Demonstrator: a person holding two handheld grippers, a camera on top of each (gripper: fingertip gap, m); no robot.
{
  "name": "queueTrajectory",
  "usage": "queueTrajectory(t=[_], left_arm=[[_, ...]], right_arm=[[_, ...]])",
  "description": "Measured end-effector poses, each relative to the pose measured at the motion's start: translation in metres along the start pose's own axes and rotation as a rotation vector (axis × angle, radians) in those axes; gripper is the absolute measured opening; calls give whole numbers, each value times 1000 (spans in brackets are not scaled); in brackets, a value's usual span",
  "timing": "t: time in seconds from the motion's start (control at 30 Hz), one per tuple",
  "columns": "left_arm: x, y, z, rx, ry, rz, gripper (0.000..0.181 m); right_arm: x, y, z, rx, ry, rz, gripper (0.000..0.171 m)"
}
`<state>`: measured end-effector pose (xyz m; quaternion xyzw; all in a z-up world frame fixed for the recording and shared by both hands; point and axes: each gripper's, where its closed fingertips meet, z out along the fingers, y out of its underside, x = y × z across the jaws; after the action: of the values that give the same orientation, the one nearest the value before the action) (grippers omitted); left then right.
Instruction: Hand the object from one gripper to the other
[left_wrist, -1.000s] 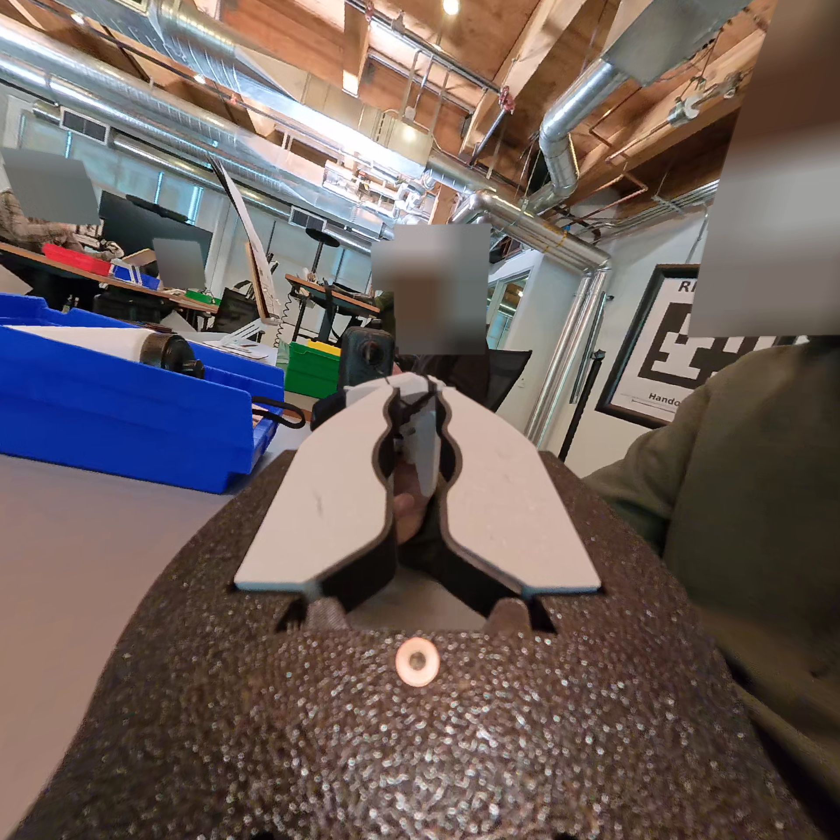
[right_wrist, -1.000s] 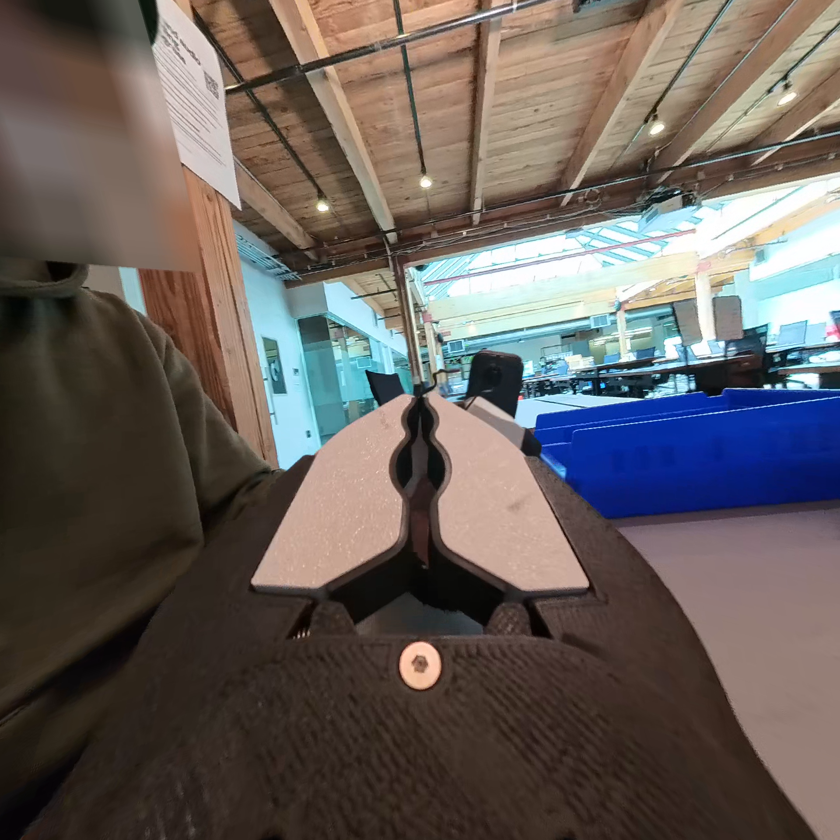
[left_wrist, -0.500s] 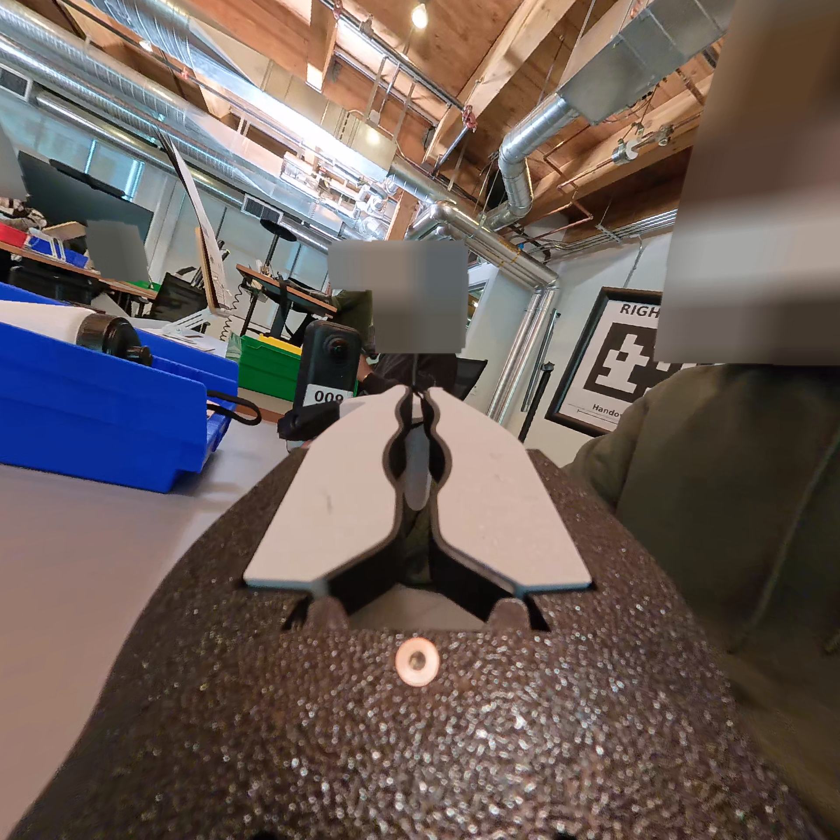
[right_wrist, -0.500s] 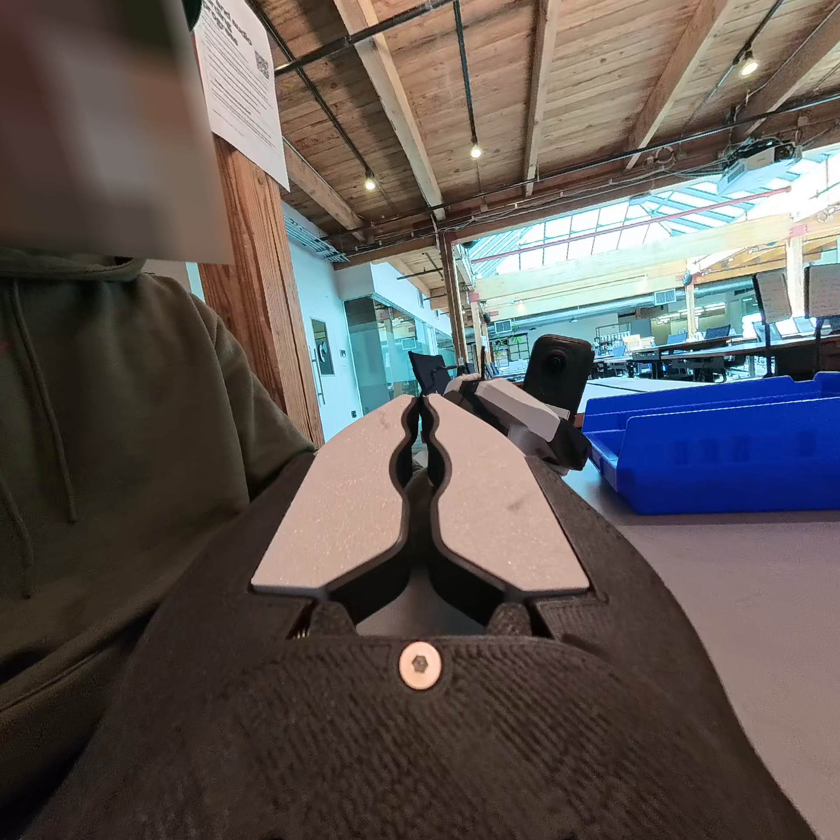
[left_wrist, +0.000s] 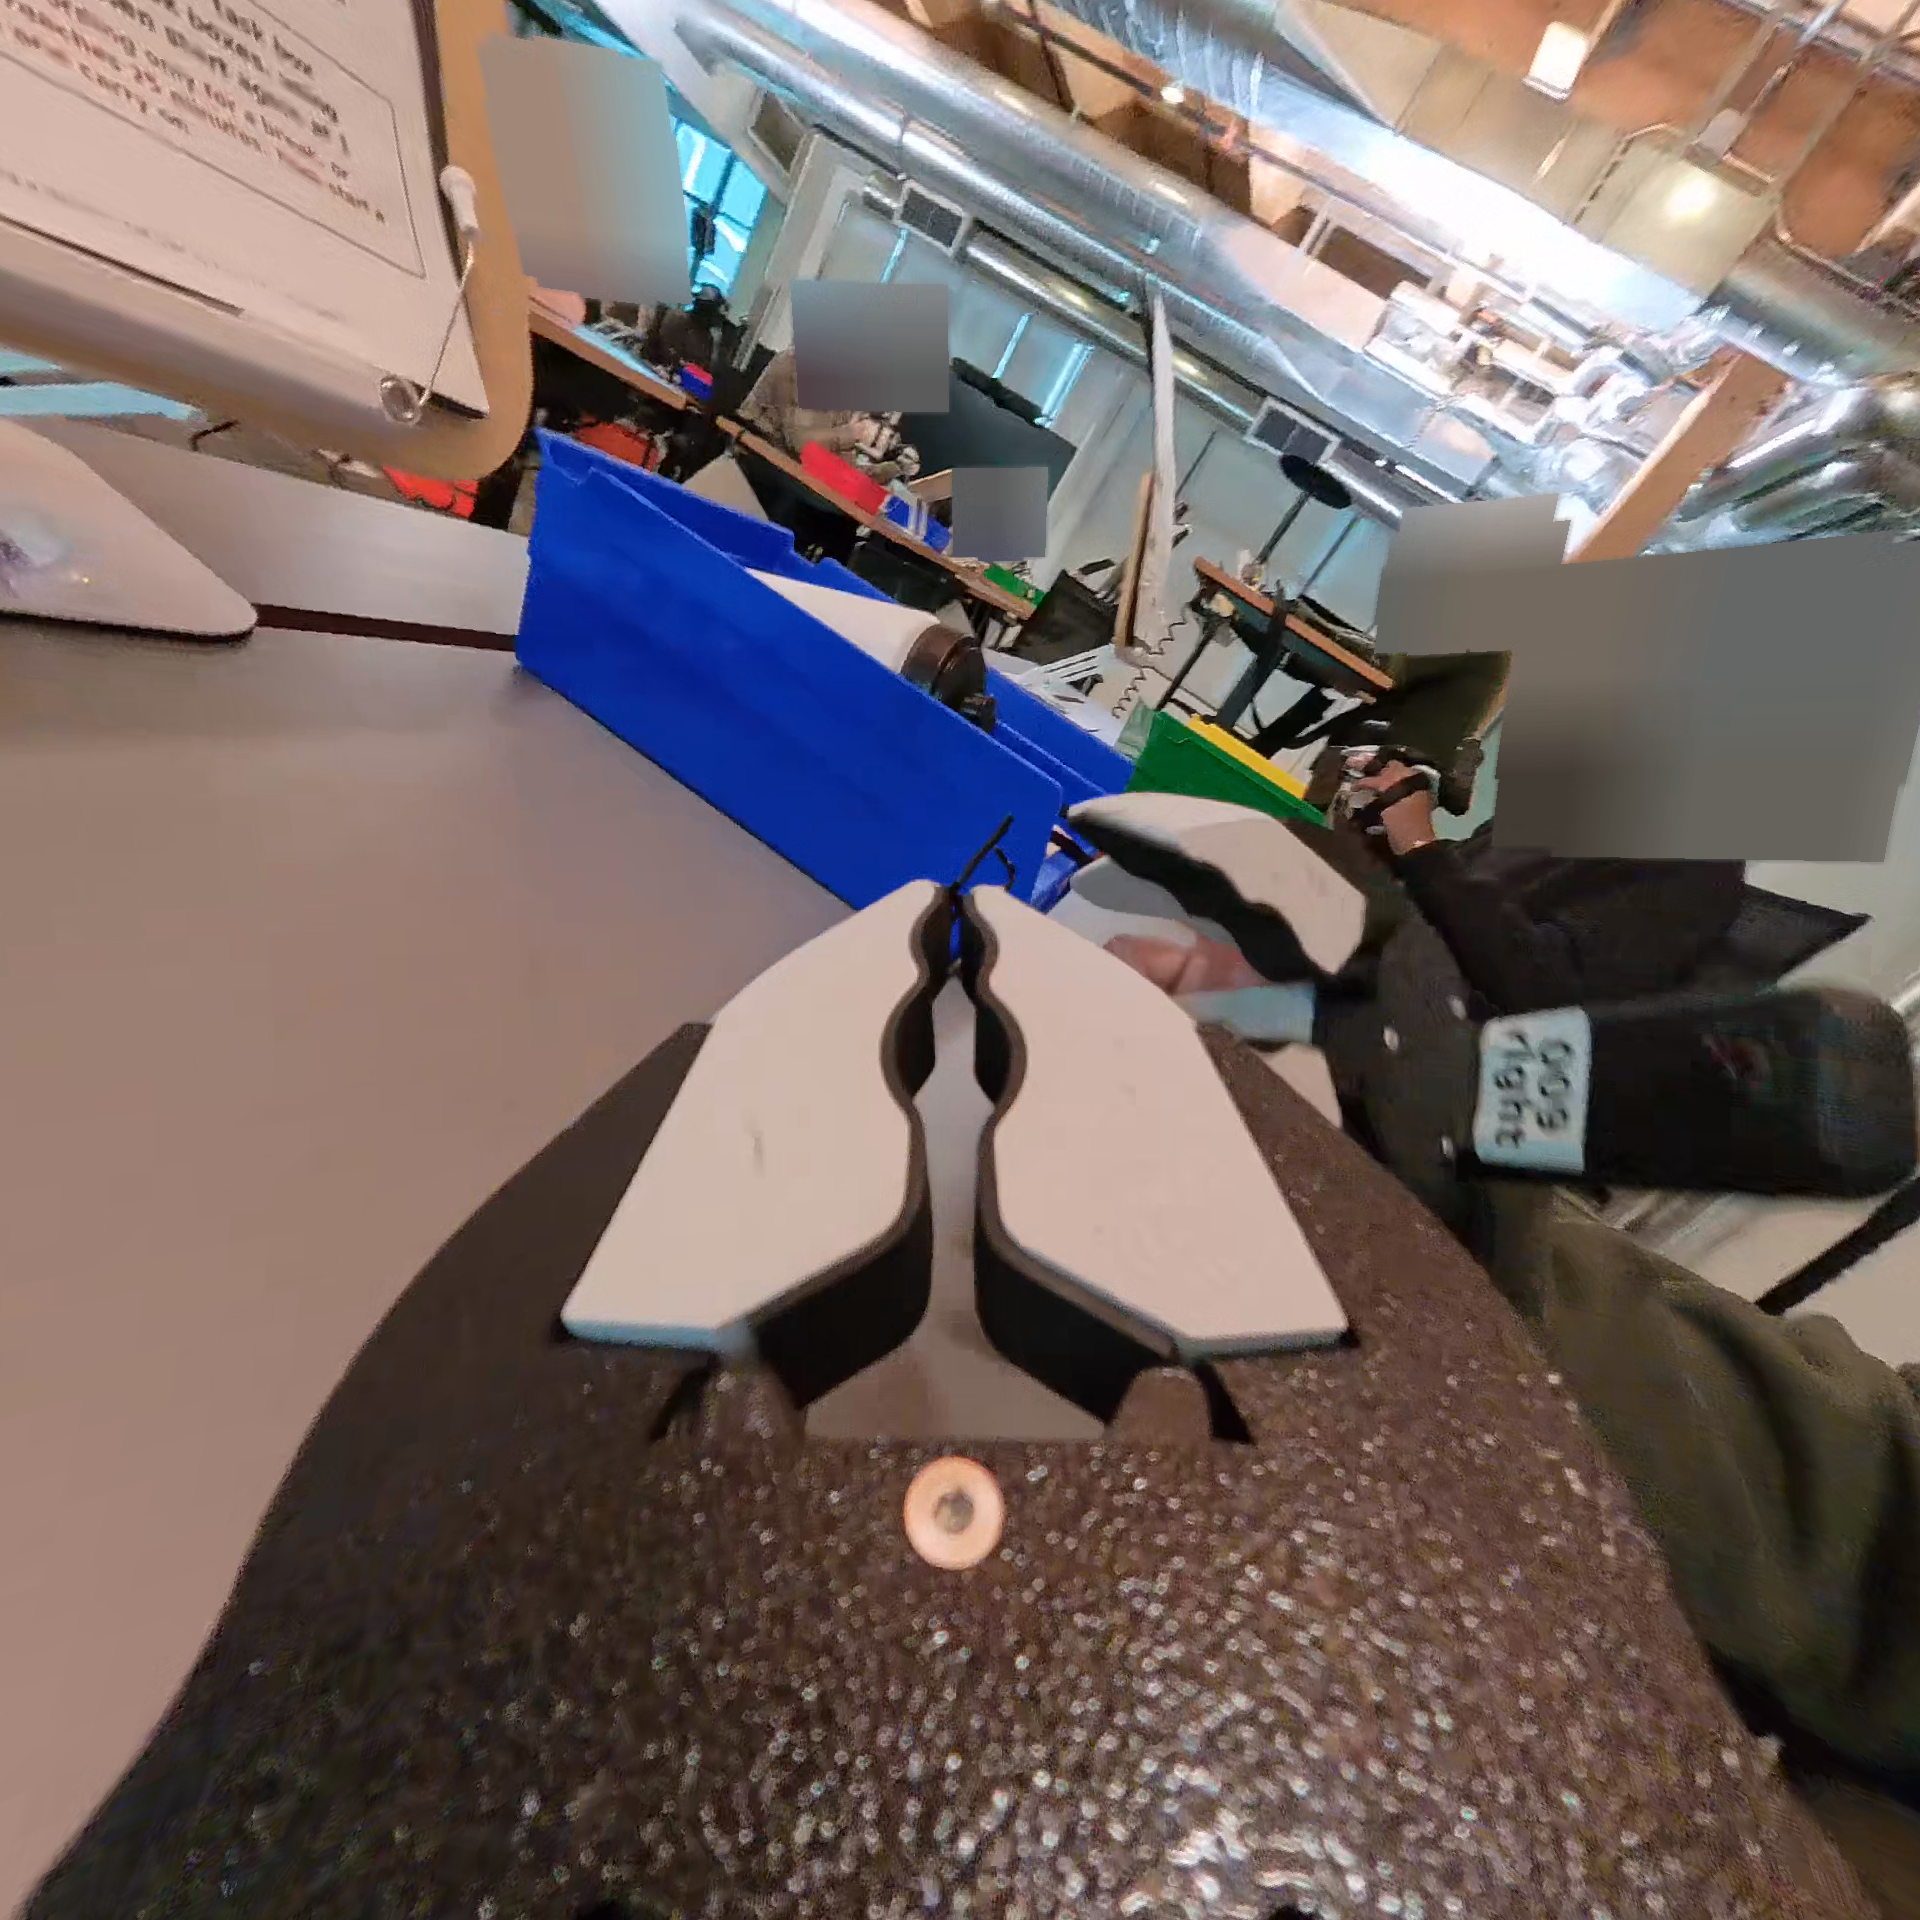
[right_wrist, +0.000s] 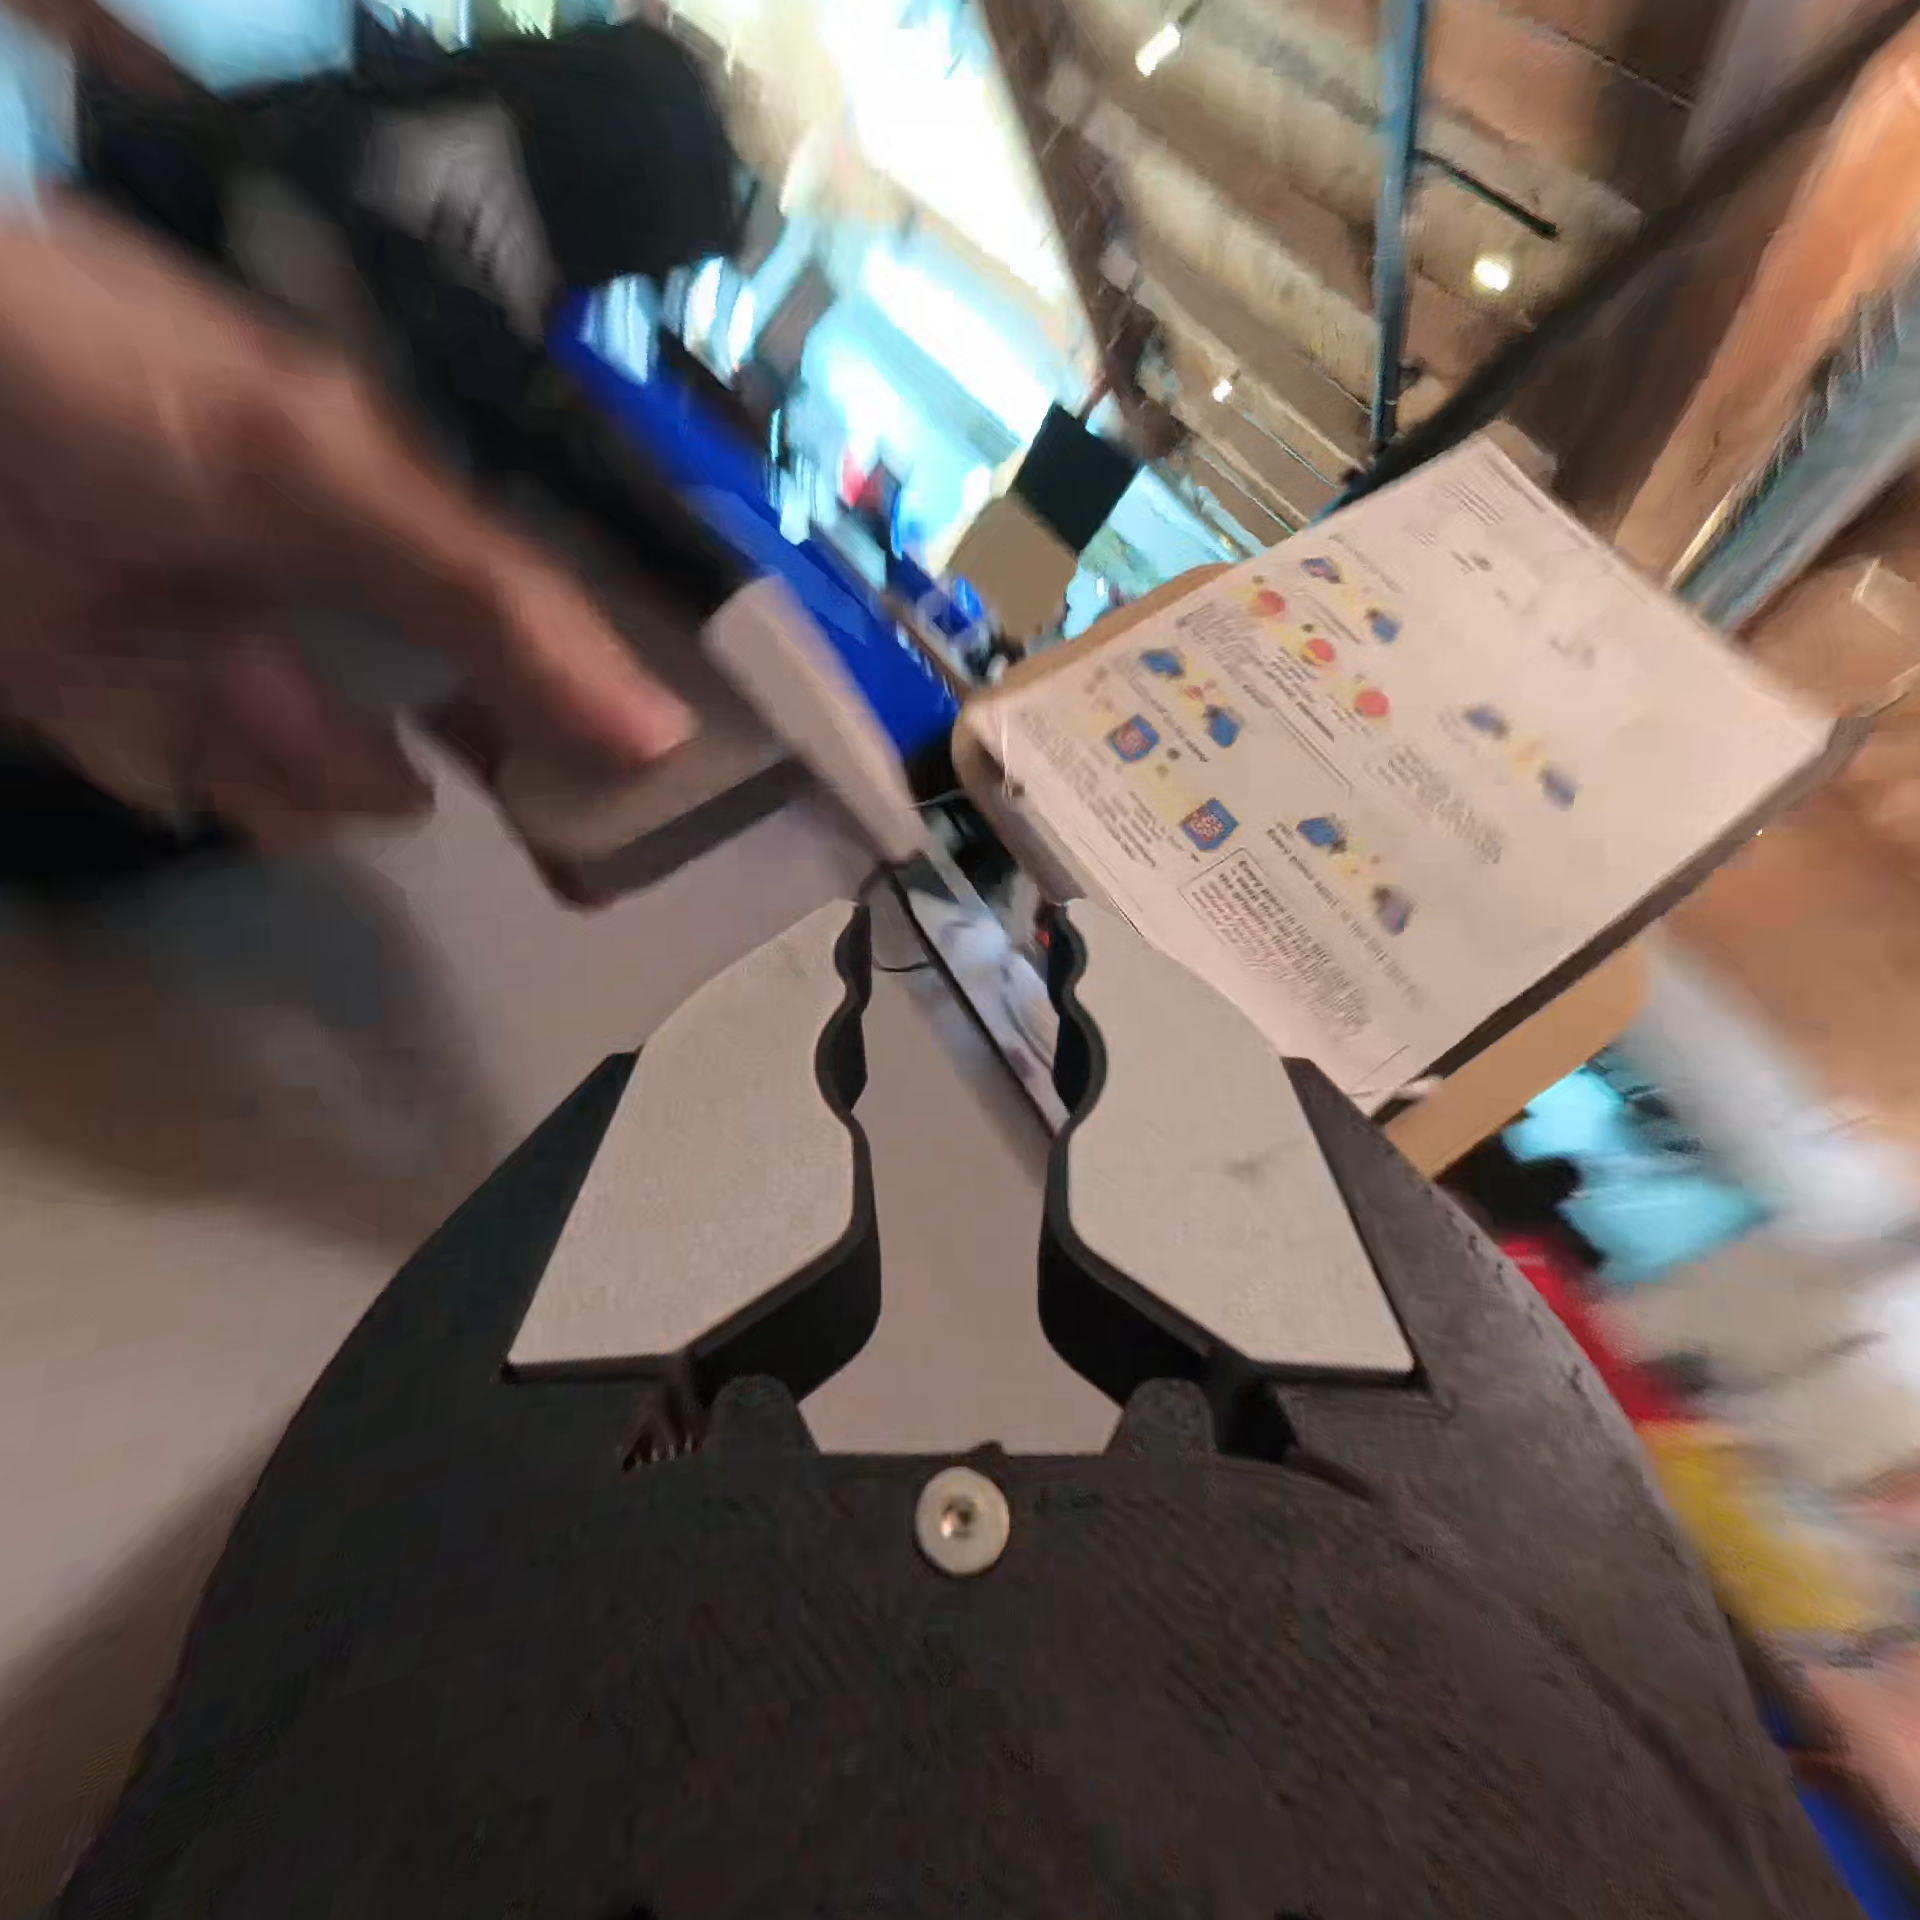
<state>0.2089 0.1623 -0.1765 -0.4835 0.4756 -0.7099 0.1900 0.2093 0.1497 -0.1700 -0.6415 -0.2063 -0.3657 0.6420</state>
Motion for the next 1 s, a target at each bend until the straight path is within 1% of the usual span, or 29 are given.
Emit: queueTrajectory(t=[0.07, 0.13, 0.23, 0.33, 0.47, 0.6, 0.63, 0.7, 0.87, 0.93, 1.0], left_arm=[[-3, 5, 3, -5, -60, -9, 1], [-3, 7, 6, -7, -84, -10, 1], [-7, 6, 5, 1, -133, -13, 1], [-9, 3, 4, 34, -127, -81, 1], [-11, 5, 4, 33, -102, -149, 1], [-10, 7, 5, 26, -96, -160, 1], [-10, 6, 5, 29, -96, -161, 1], [-10, 5, 5, 34, -89, -167, 1], [-6, 4, 5, 38, -58, -175, 1], [-2, 2, 5, 42, -32, -159, 2], [4, -1, 5, 49, 14, -132, 5]], right_arm=[[-13, 7, 7, -69, -31, -119, 33], [-13, 12, 12, -123, 0, -182, 31], [-10, 16, 14, -160, 30, -263, 21], [-10, 16, 15, -169, 41, -311, 13], [-17, 20, 18, -194, 17, -353, 14], [-21, 24, 20, -208, -10, -366, 14], [-21, 24, 20, -214, -11, -367, 12], [-20, 24, 20, -222, -1, -378, 1], [-16, 24, 20, -222, 11, -364, 0], [-16, 20, 16, -200, 10, -311, 0], [-16, 16, 13, -141, -18, -174, 0]])
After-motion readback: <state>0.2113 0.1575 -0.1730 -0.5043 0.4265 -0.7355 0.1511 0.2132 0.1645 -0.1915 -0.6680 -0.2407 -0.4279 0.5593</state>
